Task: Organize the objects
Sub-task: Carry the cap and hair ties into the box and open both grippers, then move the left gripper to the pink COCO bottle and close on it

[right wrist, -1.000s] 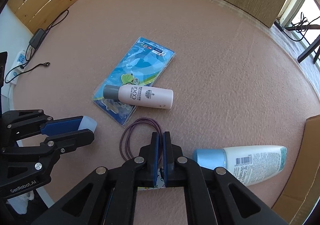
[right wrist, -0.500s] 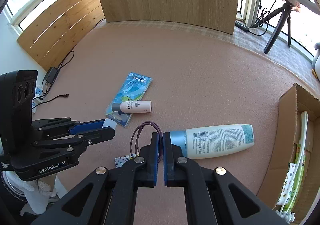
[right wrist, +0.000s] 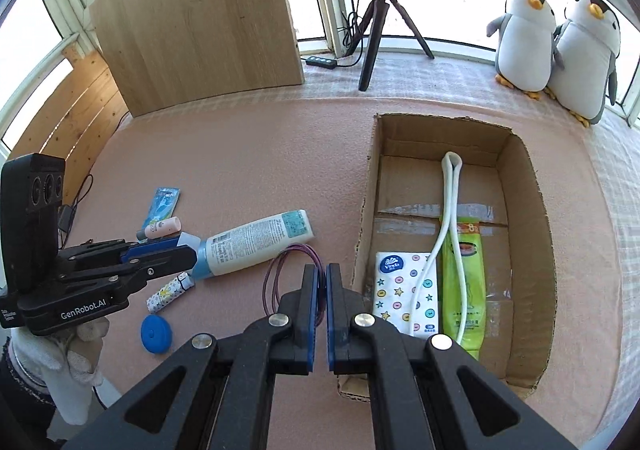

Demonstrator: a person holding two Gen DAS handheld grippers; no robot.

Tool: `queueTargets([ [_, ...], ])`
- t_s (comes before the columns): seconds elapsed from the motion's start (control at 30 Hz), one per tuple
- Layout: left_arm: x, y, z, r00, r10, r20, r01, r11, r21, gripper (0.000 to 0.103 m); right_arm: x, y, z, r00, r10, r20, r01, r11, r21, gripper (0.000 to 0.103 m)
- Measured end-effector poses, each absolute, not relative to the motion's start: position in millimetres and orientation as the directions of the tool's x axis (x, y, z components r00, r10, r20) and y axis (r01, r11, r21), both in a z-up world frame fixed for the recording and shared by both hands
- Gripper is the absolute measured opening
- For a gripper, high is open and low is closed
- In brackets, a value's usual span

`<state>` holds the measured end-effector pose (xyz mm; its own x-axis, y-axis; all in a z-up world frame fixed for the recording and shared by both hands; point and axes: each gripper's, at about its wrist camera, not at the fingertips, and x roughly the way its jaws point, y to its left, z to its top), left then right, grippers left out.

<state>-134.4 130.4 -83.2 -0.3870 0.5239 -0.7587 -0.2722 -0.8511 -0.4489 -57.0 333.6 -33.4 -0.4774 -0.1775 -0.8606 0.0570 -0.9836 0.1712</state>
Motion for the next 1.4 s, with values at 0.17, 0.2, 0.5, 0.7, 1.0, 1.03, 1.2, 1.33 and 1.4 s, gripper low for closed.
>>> queueTargets([
  [0.17, -152, 179, -74, -0.375, 0.553, -0.744, -0.332, -0.829, -0.449, 0.018, -47, 379, -31, -0.501, -0.121, -0.857, -0.033, -0.987, 0.158, 0.004],
  [0.2, -155, 189, -72, -0.373, 0.558, -0.741, -0.34, -0.825, -0.451, 0.018, -46, 388, -31, -0.503, -0.11, -0.857, -0.048, -0.987, 0.155, 0.004],
  [0.5, -181, 253, -74, -0.335, 0.576, -0.746, -0.369, -0.809, -0.458, 0.018, -37, 435, -43, -0.498, -0.066, -0.865, -0.137, -0.979, 0.153, 0.004],
  [0.7, -188, 272, -79, -0.333, 0.562, -0.757, -0.375, -0.816, -0.441, 0.018, -34, 450, -49, -0.493, -0.063, -0.868, -0.159, -0.974, 0.161, 0.004],
  [1.0, -190, 274, -76, -0.34, 0.56, -0.755, -0.371, -0.818, -0.439, 0.041, -33, 450, -49, -0.497, -0.052, -0.866, -0.166, -0.974, 0.154, 0.038],
  [1.03, -190, 273, -75, -0.342, 0.56, -0.755, -0.373, -0.818, -0.438, 0.041, -33, 450, -48, -0.503, -0.046, -0.863, -0.171, -0.974, 0.152, 0.052],
  [1.2, -188, 262, -71, -0.356, 0.557, -0.75, -0.371, -0.821, -0.433, 0.041, -32, 445, -43, -0.522, -0.047, -0.852, -0.173, -0.972, 0.16, 0.053],
  [1.33, -183, 251, -69, -0.363, 0.555, -0.748, -0.367, -0.823, -0.433, 0.041, -32, 439, -42, -0.521, -0.055, -0.852, -0.171, -0.971, 0.167, 0.053],
  [1.4, -181, 244, -67, -0.368, 0.554, -0.747, -0.363, -0.825, -0.433, 0.041, -33, 435, -42, -0.521, -0.066, -0.851, -0.166, -0.97, 0.177, 0.053],
])
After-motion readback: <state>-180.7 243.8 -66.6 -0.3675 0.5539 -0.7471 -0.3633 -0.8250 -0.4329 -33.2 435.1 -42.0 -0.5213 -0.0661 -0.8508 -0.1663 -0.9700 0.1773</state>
